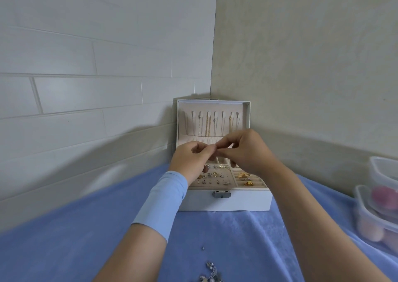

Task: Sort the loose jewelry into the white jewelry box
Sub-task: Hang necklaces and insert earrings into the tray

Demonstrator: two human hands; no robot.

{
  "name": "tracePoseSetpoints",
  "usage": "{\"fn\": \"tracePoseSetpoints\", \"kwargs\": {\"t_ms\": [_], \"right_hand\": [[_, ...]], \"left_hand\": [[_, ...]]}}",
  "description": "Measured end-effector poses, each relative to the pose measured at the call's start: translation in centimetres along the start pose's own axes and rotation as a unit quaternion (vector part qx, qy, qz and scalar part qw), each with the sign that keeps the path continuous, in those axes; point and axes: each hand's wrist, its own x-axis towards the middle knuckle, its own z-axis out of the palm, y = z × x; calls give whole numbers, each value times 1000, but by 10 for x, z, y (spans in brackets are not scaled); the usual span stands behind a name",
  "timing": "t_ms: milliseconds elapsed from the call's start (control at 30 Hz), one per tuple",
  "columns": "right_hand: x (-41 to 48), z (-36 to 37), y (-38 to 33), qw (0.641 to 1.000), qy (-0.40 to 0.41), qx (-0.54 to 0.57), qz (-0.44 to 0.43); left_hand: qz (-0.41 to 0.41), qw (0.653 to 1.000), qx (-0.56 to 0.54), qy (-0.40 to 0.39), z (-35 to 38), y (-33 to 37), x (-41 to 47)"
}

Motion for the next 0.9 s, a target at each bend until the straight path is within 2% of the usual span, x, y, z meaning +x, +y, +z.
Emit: {"fn": "tracePoseSetpoints", "kwargs": {"t_ms": [100,200,333,433,900], "right_hand": [[3,0,13,995,19,-90,34],[3,1,21,976,-7,-203,81],[1,5,25,959,-50,-260,106],[2,8,24,952,-55,-283,101],[1,8,22,947,-85,-296,90]], "left_hand": [[45,988,144,-15,1,-9,2],[90,951,295,-38,1,-19,5],[112,906,399,-81,3,-22,5],[105,897,417,-104,3,-23,4],[101,905,398,-107,3,-24,4]]}}
